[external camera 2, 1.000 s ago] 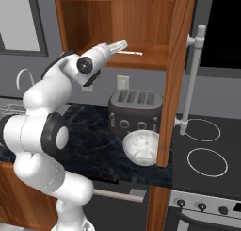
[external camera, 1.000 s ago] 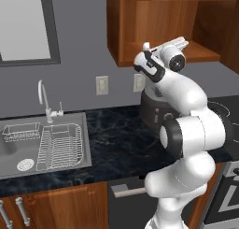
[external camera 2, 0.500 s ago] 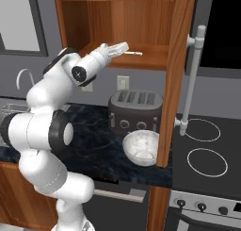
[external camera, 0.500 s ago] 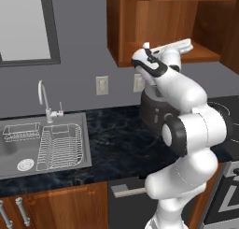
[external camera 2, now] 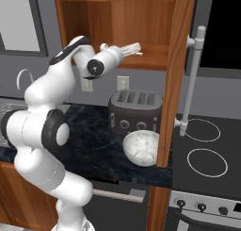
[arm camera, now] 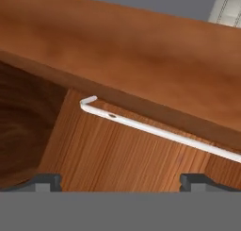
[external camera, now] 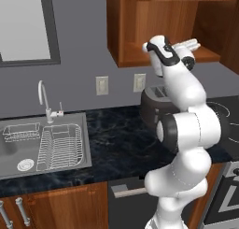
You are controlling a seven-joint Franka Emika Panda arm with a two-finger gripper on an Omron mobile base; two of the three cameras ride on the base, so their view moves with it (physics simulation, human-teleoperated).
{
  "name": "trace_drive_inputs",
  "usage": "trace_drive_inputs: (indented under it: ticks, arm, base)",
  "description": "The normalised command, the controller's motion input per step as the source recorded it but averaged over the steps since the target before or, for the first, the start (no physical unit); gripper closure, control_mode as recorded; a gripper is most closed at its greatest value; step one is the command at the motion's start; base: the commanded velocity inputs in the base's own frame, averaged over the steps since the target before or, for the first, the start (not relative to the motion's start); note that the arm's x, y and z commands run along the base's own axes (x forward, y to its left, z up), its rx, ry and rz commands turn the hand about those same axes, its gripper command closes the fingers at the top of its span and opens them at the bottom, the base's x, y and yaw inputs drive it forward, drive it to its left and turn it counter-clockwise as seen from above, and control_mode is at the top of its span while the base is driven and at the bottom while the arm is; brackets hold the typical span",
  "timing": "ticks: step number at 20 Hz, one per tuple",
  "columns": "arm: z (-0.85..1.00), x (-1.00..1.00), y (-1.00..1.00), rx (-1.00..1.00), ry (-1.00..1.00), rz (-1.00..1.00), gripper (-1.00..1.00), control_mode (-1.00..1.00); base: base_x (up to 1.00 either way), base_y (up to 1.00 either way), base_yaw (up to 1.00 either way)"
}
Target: Open the cabinet and move the ladle to the pot. Then close the cabinet.
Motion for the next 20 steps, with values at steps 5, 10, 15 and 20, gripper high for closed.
trace_drive_inputs:
  ticks: [5,10,15,20]
  arm:
    - [0.28,-0.11,0.13,-0.01,0.18,0.00,-1.00,-1.00]
    - [0.53,0.12,0.00,-0.03,0.01,0.00,-1.00,-1.00]
    - [0.37,0.23,-0.14,0.00,0.21,0.02,-1.00,-1.00]
    - [0.00,0.00,-0.04,0.00,0.33,0.05,-1.00,-1.00]
  base:
    - [0.00,0.00,0.00]
    - [0.00,0.00,0.00]
    - [0.00,0.00,0.00]
    - [0.00,0.00,0.00]
